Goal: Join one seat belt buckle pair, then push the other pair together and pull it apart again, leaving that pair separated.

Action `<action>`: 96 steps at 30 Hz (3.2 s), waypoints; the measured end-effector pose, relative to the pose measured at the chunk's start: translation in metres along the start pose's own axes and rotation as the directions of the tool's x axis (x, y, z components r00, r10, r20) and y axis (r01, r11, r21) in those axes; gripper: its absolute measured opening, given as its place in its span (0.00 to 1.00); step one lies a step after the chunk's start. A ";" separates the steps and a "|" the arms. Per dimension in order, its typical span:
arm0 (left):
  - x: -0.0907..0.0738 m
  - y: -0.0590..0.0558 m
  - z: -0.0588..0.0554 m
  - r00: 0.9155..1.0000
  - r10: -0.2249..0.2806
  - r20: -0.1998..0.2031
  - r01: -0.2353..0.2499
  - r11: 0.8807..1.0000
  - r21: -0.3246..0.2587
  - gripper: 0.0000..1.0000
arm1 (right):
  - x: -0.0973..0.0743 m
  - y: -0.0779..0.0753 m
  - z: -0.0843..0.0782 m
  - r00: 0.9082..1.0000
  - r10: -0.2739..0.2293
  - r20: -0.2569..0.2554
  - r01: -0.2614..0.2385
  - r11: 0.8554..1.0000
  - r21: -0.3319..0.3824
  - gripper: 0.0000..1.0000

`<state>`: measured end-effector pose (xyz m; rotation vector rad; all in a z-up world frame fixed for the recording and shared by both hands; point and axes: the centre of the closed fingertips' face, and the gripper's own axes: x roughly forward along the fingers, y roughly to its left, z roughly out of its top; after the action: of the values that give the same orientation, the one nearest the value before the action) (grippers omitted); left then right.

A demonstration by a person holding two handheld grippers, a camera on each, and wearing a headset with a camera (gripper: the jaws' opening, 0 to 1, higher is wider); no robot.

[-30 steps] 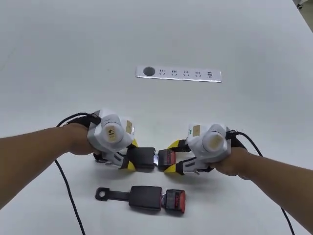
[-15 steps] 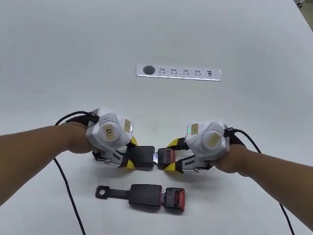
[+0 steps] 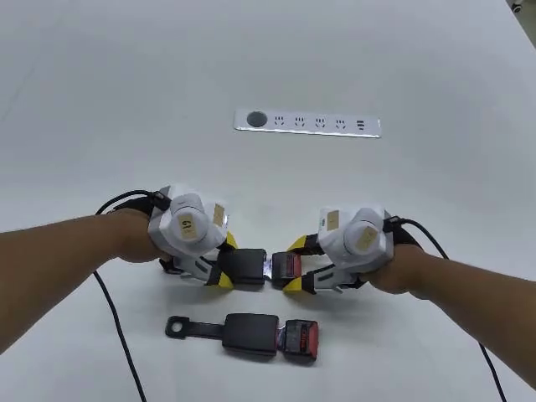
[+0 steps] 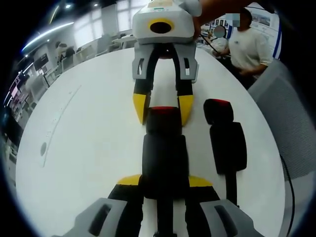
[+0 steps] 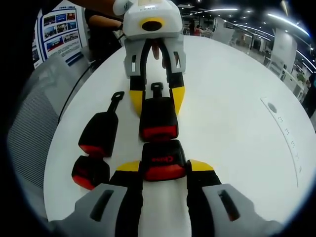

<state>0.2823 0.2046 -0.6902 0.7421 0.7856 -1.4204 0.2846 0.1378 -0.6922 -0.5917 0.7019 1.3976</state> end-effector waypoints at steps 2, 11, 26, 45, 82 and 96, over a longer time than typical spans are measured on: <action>0.000 0.000 -0.001 1.000 0.001 -0.003 -0.001 1.000 0.000 0.32 | 0.000 0.000 0.000 1.000 0.000 0.003 0.000 1.000 0.003 0.33; 0.000 0.001 -0.002 1.000 0.004 -0.005 -0.004 1.000 -0.008 0.32 | -0.001 0.000 -0.002 1.000 -0.001 0.009 0.001 1.000 0.003 0.33; 0.000 0.000 -0.002 1.000 0.014 0.012 -0.014 1.000 -0.026 0.32 | -0.012 0.000 -0.010 1.000 -0.005 0.017 0.005 1.000 0.012 0.33; -0.001 -0.001 -0.002 1.000 0.017 0.018 -0.017 0.999 -0.036 0.32 | -0.030 0.004 -0.032 1.000 -0.007 0.025 0.006 1.000 0.015 0.33; -0.001 0.000 -0.001 1.000 0.013 0.026 -0.012 0.999 -0.042 0.33 | -0.086 0.000 -0.080 0.998 -0.055 0.017 0.053 0.995 0.084 0.34; -0.002 -0.001 0.000 1.000 0.014 0.013 -0.014 0.998 -0.057 0.33 | -0.094 -0.004 -0.096 0.998 -0.064 0.009 0.063 0.994 0.086 0.34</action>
<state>0.2813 0.2054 -0.6888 0.6927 0.8058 -1.3835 0.2766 0.0040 -0.6868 -0.5342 0.7240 1.3042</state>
